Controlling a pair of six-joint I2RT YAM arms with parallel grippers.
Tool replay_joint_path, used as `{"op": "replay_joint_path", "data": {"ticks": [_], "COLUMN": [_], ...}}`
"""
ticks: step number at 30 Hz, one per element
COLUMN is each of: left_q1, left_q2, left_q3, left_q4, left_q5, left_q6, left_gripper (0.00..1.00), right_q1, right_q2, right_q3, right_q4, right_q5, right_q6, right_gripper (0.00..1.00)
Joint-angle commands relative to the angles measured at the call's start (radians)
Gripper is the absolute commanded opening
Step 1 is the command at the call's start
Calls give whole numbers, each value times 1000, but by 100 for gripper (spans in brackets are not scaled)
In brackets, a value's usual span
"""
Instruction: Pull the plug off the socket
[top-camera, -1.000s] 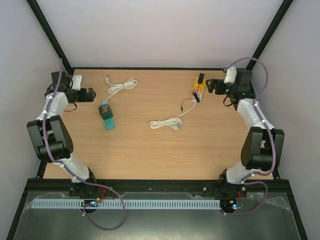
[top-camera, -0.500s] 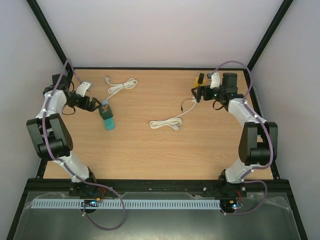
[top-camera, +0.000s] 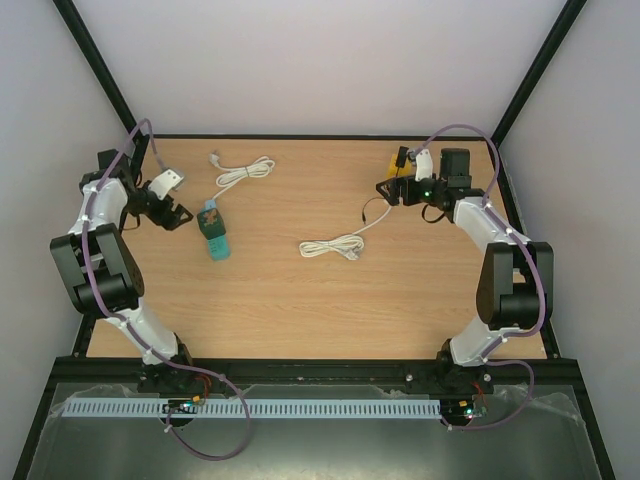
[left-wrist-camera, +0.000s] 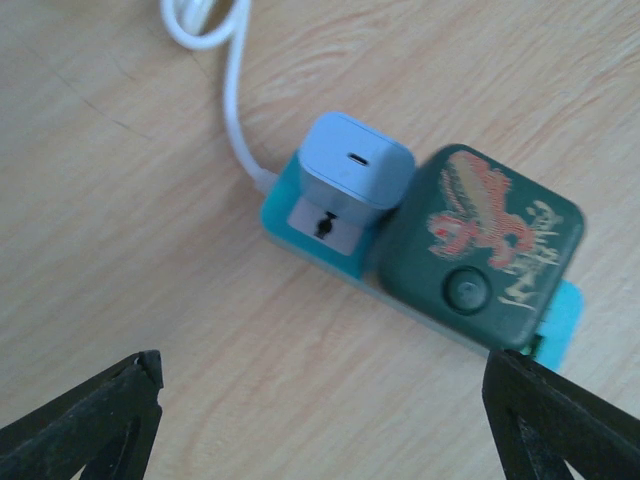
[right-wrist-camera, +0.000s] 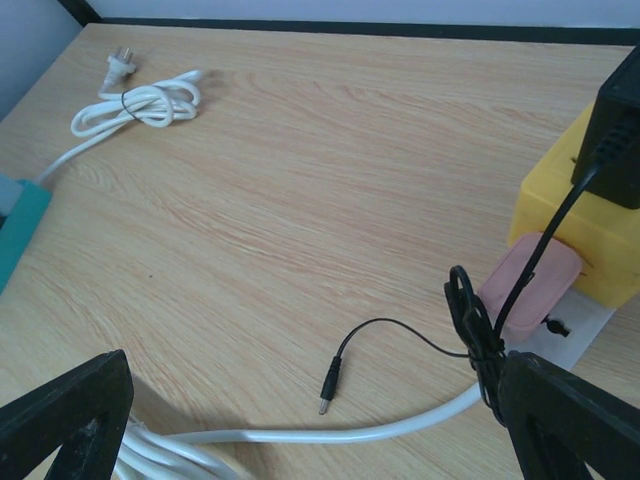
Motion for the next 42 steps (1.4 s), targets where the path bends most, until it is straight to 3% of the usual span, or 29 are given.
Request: {"op": "replay_joint_path", "data": {"ticks": [1,18,42], "left_q1": [1,-99,-247], "left_q2": [15,120,-27], "left_q3": [34,16,-239], "left_q4": [118,240,195], "left_q5": [-37,-173,-67], "left_q6": [-11,-65,-19], "left_gripper": [88,79,72], "right_q1": [7,8,10], "right_q2": [6,-20,-15], "right_q3": [-14,-32,-38], "right_q4": [-24,-32,-23], "right_q5": [-45,-63,-73], "right_q6": [-10,-10,-12], "right_gripper": [98,98,98]}}
